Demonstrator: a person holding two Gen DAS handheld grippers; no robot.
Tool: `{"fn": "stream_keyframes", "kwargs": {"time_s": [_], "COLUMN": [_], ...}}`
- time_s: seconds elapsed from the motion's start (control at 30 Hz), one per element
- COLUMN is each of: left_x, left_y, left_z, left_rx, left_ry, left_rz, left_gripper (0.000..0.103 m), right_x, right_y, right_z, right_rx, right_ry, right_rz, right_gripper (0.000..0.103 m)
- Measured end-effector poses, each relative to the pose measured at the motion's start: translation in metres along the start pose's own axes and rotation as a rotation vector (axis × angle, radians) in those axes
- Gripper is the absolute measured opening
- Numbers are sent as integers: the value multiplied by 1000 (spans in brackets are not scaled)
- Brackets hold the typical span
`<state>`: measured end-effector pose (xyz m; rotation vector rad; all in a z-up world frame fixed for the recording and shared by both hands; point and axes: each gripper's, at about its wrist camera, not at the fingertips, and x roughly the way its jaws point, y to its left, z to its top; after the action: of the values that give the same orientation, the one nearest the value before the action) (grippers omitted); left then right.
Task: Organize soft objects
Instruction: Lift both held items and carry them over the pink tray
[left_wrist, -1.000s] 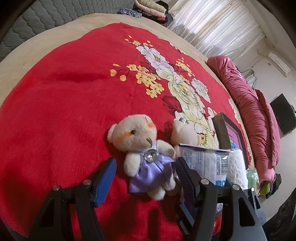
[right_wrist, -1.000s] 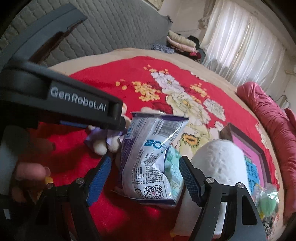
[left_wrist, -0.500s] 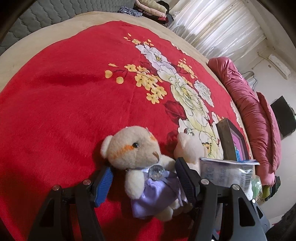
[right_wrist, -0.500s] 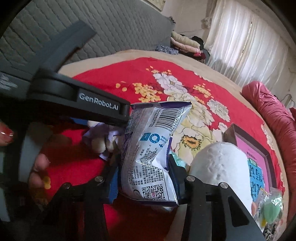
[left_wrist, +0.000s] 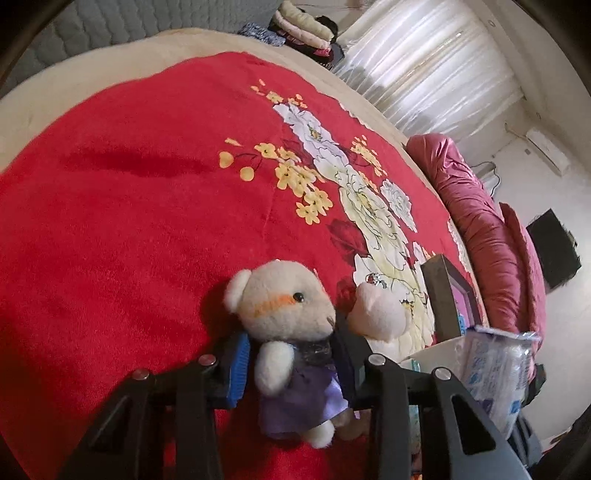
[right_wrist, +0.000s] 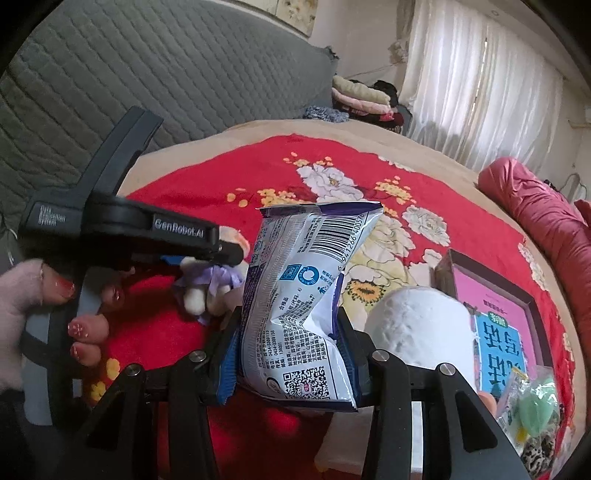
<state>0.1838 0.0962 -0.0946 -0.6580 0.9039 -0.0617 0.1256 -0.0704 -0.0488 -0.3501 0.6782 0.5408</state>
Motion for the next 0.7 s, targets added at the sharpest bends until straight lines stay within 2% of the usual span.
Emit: {"fn": "stream_keyframes", "kwargs": {"time_s": [0.1,0.3,0.43,0.7], "left_x": [-11,-53,-65,-88], "left_y": [-4,-22,-36,-83], "left_z": [-2,-6,-15,-42], "left_rx": [19,96,127,193], "left_ry": [-47,-171,-176,-173], "left_rz": [14,-15,-39,-86], "left_gripper": [39,39,39,39], "right_x": [-11,-28,-44,-88], "right_y": [-3,-13,-26,-74], "right_z": [2,4,1,-15], "right_rx": [9,58,100,208], "right_ry": [-31,-67,-91,-135], "right_rz": [-6,-9,-22,-113], "right_gripper": [47,47,47,47]}}
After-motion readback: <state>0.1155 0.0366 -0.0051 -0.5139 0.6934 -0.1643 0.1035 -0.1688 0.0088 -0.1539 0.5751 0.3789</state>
